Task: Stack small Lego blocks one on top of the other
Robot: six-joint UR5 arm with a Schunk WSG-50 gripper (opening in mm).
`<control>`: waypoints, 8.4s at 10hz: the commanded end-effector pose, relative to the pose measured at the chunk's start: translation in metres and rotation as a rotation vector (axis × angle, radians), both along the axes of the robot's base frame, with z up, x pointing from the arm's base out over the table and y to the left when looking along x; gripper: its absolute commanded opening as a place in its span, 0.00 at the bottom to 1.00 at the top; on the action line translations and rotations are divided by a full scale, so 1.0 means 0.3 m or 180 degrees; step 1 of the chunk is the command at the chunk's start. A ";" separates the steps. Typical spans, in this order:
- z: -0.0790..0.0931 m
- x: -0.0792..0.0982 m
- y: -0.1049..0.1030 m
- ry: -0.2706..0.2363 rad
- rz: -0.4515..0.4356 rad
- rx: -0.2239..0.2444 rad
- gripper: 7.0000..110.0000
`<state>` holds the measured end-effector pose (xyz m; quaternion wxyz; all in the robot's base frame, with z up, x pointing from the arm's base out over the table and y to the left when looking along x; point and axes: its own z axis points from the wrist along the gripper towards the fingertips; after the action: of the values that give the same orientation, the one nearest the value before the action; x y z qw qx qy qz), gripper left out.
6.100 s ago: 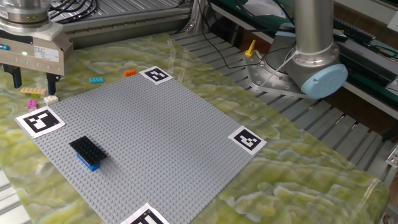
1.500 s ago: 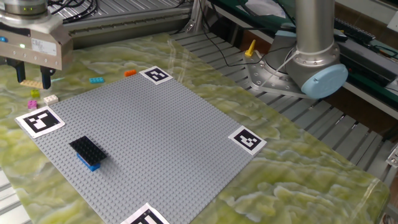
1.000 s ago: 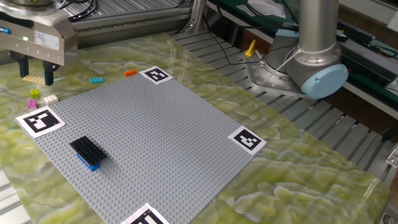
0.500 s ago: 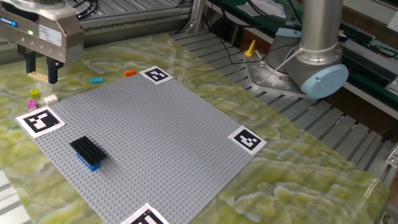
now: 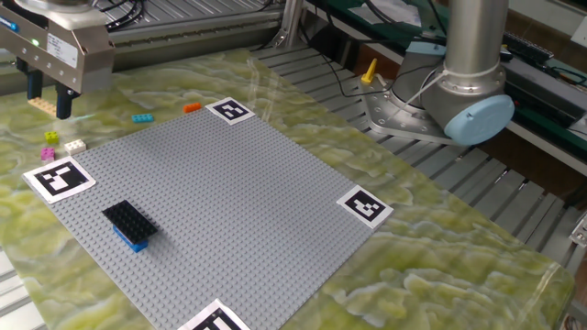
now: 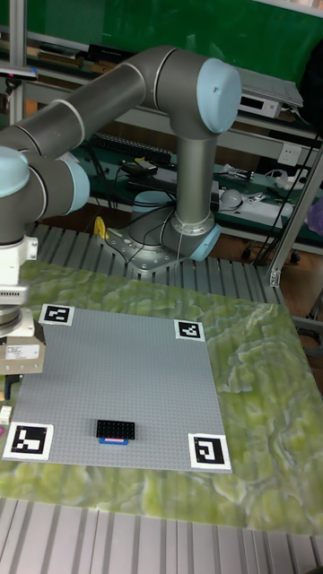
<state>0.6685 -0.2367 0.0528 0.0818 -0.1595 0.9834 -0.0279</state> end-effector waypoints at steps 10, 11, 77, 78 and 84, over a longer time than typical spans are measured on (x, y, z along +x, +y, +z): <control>0.086 0.034 0.448 0.0388 -0.0443 0.0246 0.00; 0.086 0.035 0.450 0.0389 -0.0456 0.0263 0.00; -0.085 -0.009 0.700 0.0355 0.3956 -0.0243 0.00; -0.089 -0.006 0.702 0.0347 0.3961 -0.0243 0.00; -0.104 0.001 0.706 0.0348 0.3971 -0.0237 0.00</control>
<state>0.6675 -0.0265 0.0221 0.0224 -0.7099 0.7039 -0.0044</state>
